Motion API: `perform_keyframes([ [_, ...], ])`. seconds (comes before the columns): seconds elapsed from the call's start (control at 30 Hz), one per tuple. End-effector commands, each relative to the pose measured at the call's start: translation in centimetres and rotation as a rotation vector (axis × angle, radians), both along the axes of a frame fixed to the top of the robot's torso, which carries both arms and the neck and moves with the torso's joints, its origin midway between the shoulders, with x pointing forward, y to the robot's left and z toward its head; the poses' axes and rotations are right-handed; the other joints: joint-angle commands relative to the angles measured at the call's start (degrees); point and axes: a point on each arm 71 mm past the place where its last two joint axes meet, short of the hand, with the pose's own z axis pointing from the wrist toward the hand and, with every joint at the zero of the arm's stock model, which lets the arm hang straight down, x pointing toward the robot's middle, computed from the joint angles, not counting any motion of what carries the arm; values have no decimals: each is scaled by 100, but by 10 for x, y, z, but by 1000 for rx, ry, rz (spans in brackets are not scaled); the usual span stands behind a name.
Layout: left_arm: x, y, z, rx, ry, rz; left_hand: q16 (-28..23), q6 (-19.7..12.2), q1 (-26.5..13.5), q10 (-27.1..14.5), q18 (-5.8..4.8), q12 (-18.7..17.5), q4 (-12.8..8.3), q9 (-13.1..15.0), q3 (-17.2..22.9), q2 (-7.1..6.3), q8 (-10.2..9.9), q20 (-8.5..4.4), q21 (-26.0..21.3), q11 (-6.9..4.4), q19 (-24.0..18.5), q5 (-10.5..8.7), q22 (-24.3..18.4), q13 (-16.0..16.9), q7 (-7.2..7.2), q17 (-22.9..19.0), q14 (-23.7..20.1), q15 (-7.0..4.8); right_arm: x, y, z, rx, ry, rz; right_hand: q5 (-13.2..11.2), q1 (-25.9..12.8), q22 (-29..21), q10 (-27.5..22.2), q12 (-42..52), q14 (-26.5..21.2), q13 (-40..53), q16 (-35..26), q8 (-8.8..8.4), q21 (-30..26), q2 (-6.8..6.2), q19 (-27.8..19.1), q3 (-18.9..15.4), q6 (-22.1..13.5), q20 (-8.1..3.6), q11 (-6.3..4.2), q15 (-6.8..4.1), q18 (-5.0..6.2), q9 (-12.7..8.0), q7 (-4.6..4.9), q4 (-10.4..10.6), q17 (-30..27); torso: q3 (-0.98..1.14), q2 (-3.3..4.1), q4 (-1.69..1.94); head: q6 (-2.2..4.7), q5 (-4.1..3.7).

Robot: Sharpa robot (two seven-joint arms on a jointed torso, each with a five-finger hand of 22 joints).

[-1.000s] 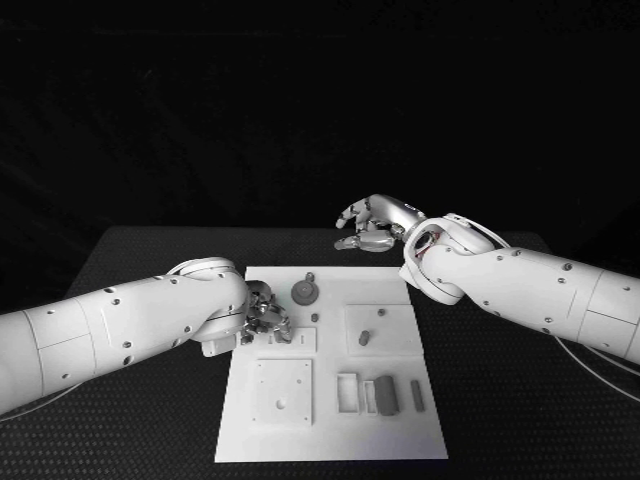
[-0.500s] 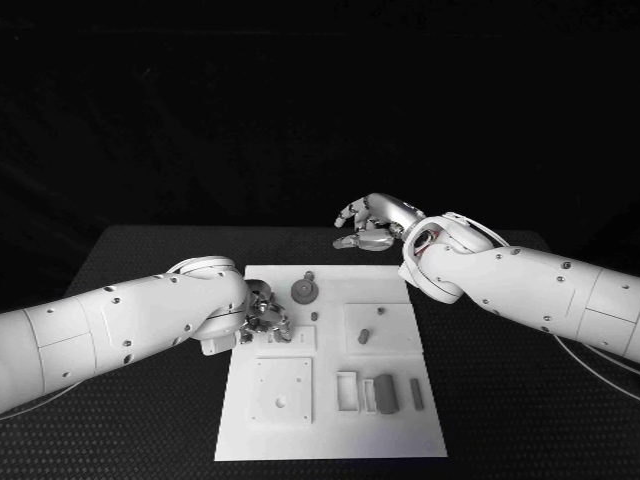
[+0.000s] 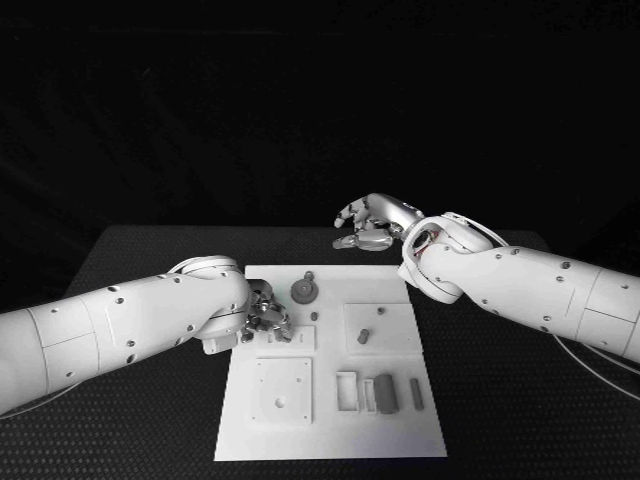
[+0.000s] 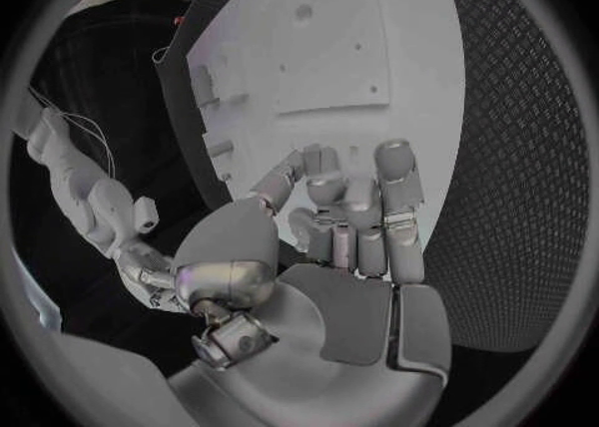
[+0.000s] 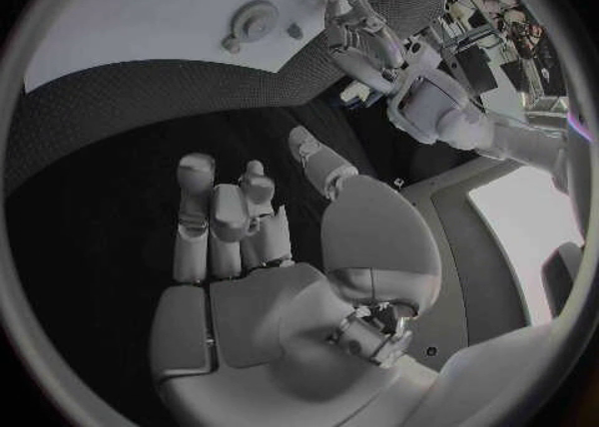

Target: Assemble the parts on the task board

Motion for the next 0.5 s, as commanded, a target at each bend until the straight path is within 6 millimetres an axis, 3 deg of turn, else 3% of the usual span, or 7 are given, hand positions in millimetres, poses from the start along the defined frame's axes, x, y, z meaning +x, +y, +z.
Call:
perform_keyframes([
  [0.03, -1, -1, -1, 13, 5, -14, 34, 605, 18, 48, 78, -36, 245, 3078, 247, 60, 454, -25, -20, -52, 30, -3, 99, 8, -153, -6, -149, -206, -1, 2, 0, -3, 1, 13, 38, 11, 54, -49, -24, -35, -10, -35, -1, -25, 57, 17, 3, -123, -26, -6, 21, 355, 4, 162, -45, 0, 0, -2, 3, 1, -3],
  [0.5, -1, -2, -2, 20, 1, -25, 41, 613, 29, 54, 77, -40, 230, 3104, 261, 66, 434, -24, -20, -55, 33, 10, 100, 7, -156, -17, -144, -207, -1, 2, 0, -4, 4, 13, 38, 10, 55, -48, -23, -35, -11, -34, 0, -26, 61, 18, -1, -121, -25, -7, 21, 355, 4, 162, -51, 0, -4, -1, 6, -8, -7],
])
